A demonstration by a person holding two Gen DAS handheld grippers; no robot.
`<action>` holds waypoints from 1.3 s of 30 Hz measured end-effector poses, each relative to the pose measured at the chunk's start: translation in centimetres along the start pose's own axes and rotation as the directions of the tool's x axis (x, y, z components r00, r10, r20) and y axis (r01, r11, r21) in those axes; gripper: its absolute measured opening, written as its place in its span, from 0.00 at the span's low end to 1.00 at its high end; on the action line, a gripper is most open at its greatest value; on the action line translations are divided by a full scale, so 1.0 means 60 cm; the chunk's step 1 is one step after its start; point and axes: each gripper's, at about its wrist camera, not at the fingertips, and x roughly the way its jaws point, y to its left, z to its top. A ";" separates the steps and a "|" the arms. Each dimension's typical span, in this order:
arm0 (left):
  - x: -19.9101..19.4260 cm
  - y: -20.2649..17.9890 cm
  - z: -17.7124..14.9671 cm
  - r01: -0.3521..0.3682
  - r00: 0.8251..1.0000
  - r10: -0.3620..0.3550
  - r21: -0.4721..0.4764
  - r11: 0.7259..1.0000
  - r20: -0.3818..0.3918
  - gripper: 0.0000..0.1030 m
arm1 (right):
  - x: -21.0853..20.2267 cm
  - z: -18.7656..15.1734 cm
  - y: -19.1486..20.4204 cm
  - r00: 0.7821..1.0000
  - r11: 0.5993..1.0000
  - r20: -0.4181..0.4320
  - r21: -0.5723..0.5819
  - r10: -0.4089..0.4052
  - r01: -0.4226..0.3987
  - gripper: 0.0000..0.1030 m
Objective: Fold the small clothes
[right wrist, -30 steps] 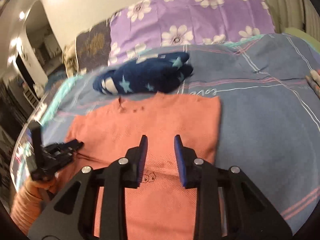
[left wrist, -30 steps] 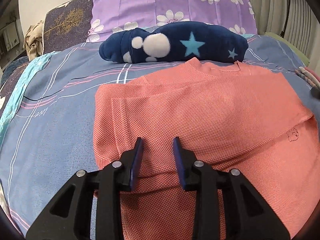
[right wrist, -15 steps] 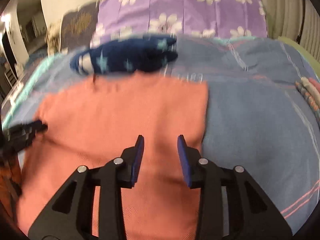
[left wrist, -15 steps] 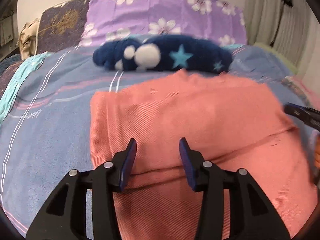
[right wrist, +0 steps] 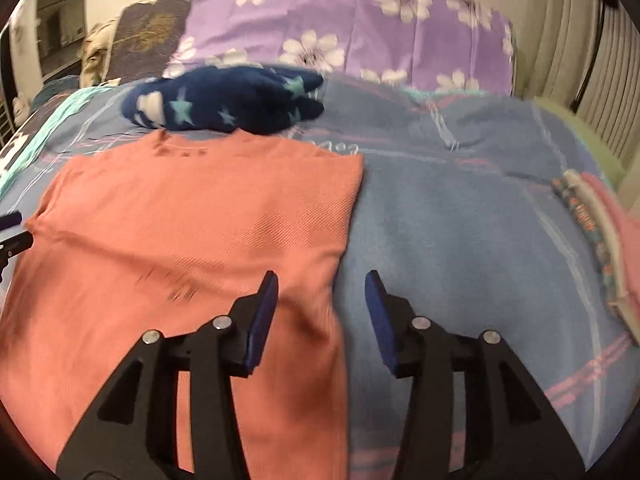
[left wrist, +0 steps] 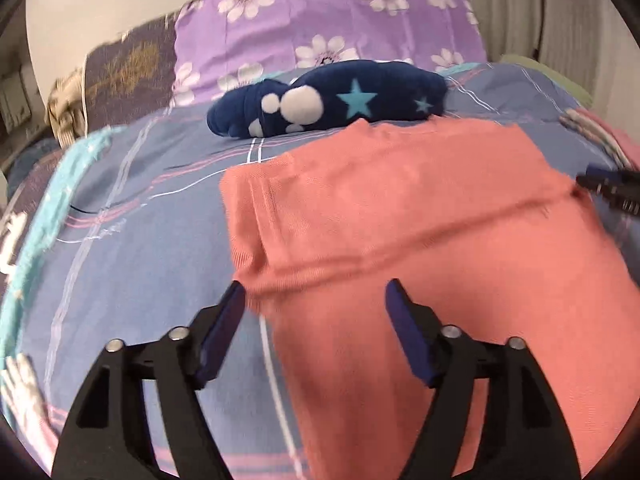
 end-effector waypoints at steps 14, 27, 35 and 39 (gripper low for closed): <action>-0.114 -0.043 -0.135 -0.039 0.998 0.040 0.019 0.999 -0.056 0.79 | -0.141 -0.103 0.067 0.996 0.994 0.063 -0.092 0.068 -0.062 0.47; -0.138 -0.043 -0.190 0.023 0.996 -0.029 -0.068 0.997 -0.083 0.79 | -0.192 -0.159 0.080 0.996 0.991 0.053 -0.110 0.078 -0.072 0.47; -0.164 -0.048 -0.227 0.110 0.989 -0.118 -0.088 0.990 -0.089 0.50 | -0.203 -0.193 0.080 0.996 0.989 0.024 -0.121 0.087 -0.083 0.48; -0.192 -0.051 -0.247 0.158 0.983 -0.164 -0.067 0.985 -0.083 0.28 | -0.199 -0.229 0.028 0.993 0.993 -0.052 -0.049 0.104 -0.106 0.48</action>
